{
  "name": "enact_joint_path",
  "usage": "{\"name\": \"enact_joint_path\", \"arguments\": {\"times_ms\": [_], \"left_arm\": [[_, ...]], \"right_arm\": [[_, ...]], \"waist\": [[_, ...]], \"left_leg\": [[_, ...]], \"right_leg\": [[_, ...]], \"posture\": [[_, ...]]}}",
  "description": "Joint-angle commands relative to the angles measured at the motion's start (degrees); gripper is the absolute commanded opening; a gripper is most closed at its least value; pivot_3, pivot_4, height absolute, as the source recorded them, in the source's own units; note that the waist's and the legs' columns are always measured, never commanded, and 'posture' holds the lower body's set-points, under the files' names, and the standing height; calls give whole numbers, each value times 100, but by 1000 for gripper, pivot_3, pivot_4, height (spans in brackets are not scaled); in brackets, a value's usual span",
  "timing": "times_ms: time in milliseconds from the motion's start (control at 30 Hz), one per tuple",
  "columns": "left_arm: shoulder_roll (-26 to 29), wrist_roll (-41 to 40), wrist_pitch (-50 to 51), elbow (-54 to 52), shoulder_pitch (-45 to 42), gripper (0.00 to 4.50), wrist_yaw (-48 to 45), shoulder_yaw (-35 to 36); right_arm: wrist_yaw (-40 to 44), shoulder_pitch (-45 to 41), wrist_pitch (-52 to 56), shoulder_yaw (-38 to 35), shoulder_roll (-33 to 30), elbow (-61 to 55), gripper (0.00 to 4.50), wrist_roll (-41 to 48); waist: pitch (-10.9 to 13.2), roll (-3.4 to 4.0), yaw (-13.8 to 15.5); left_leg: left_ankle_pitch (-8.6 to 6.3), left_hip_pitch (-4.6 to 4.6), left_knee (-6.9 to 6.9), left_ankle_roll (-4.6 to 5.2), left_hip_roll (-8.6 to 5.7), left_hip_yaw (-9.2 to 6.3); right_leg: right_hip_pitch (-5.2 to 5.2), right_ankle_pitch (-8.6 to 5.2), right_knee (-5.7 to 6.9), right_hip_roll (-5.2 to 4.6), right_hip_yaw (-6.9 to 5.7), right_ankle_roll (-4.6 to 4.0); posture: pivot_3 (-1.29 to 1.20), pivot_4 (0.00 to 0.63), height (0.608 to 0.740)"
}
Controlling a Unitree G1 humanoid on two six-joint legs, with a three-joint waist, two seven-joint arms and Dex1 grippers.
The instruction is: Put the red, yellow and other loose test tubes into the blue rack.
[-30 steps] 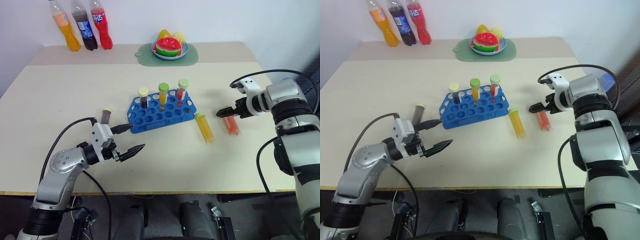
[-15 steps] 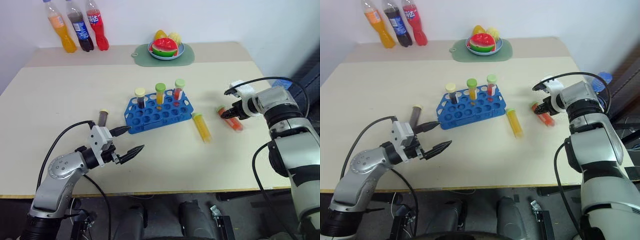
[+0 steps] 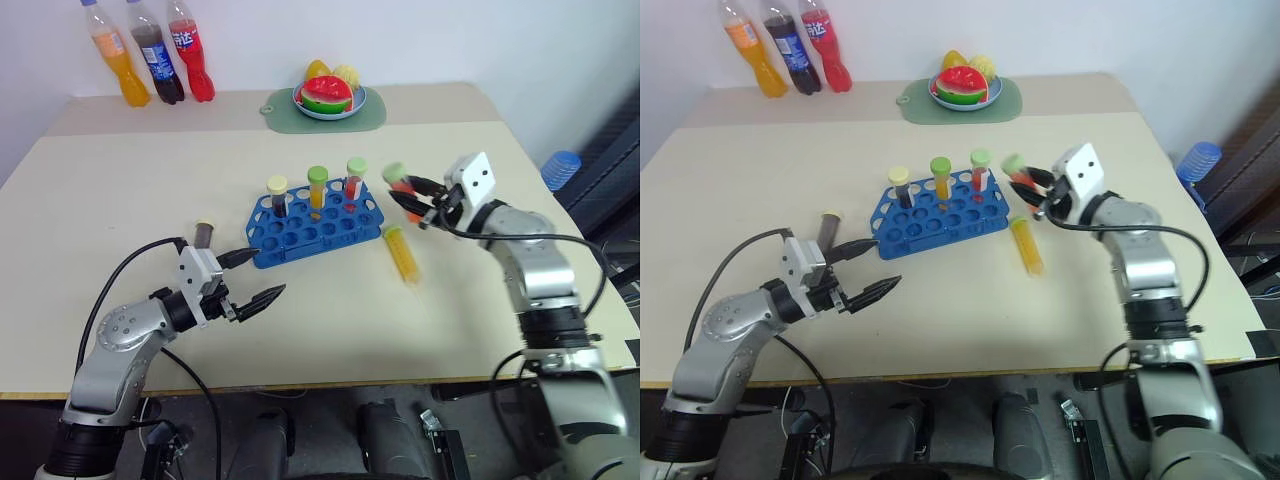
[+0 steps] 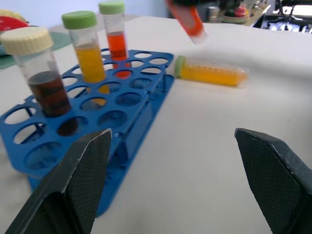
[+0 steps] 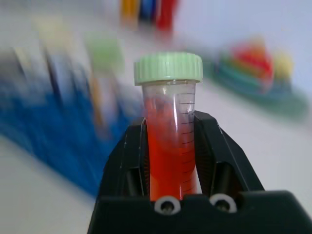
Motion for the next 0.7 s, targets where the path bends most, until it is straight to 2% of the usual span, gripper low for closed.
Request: {"name": "enact_joint_path", "arguments": {"times_ms": [33,167,300,567,700], "left_arm": [[4,-70,-169,19,-72,4221,-120,81],[-15,-61,-199,124,-162,4221,-175,68],[-48,-69,-216,103,-160,4221,-170,74],[-58,-112,-212,-84,99,4221,-136,156],[-80,-103,-202,-172,181,4221,-48,179]], "right_arm": [[-529,72,-158,-209,423,-479,769,279],[-890,230,-447,-7,945,-492,769,192],[-1108,286,-971,93,1366,31,769,66],[-1219,52,-2098,122,1540,1734,769,-303],[-1137,-65,-2432,171,1560,2197,769,-356]], "waist": [[0,0,27],[0,0,45],[0,1,11],[-1,4,-19],[-2,4,-16]], "left_leg": [[0,0,0,0,-1,0],[0,0,-1,0,-4,0],[1,0,-2,-1,-4,1],[1,3,-5,-1,-3,4],[1,7,-5,-2,-1,3]], "right_leg": [[0,0,-1,-1,0,0],[2,0,-3,-4,-1,0],[-2,0,-1,-4,-1,0],[-4,0,1,-1,0,-1],[0,0,2,1,0,-1]], "posture": [[0,150,740],[0,150,740],[0,150,740],[0,150,740],[0,150,740]]}}
